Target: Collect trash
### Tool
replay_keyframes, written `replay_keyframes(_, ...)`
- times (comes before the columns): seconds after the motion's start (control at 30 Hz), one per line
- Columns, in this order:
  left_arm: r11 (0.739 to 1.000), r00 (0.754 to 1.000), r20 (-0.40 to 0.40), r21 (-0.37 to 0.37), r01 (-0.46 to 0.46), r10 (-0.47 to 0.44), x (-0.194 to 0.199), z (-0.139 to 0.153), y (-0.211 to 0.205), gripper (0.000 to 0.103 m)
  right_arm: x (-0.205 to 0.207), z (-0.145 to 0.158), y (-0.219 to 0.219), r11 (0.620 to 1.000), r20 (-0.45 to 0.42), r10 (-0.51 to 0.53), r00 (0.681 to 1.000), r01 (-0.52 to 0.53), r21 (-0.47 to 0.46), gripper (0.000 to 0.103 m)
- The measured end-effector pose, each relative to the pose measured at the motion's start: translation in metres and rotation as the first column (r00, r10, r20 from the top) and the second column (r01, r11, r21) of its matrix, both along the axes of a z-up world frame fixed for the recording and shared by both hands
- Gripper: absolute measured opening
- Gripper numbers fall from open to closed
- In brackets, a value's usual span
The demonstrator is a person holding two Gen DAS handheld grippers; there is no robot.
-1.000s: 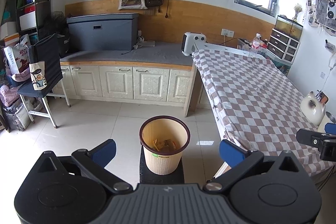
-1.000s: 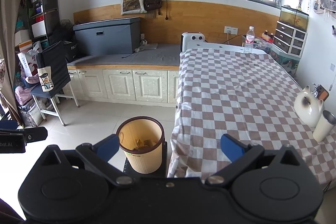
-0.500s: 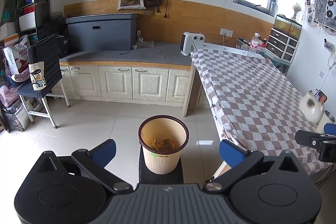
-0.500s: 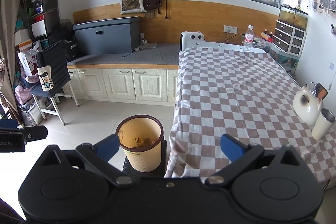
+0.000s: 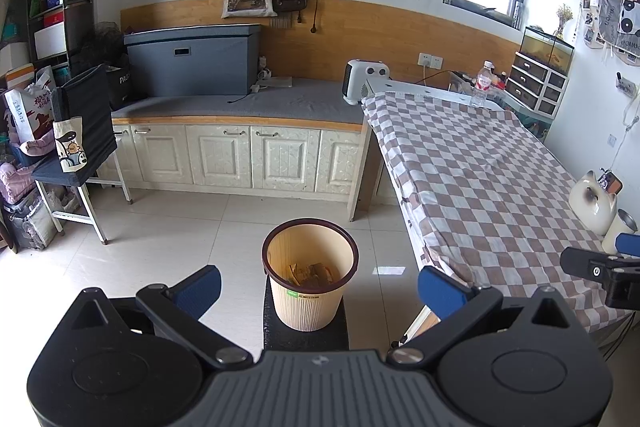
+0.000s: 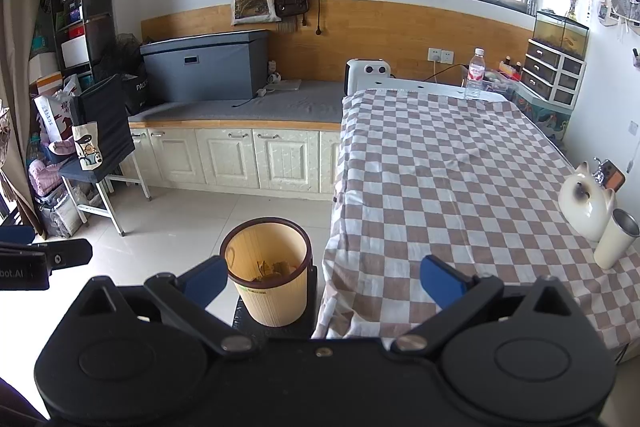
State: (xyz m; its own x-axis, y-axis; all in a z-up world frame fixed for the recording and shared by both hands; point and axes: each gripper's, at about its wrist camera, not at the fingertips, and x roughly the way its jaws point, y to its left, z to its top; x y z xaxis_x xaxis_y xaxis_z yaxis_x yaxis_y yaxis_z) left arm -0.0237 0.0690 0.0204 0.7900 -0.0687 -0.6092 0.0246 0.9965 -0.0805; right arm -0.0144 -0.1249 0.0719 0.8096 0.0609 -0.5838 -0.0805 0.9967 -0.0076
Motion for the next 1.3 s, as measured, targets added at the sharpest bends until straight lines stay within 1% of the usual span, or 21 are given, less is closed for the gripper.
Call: replay_keyframes(1.3, 1.0, 1.0, 0.004, 0.0, 0.001, -0.001, -0.0028, 0.0016, -0.0042, 0.103, -0.0086, -0.0029, -0.0045, 1.0, -0.001, 0.001, 1.0, -0.001, -0.002, 0.103)
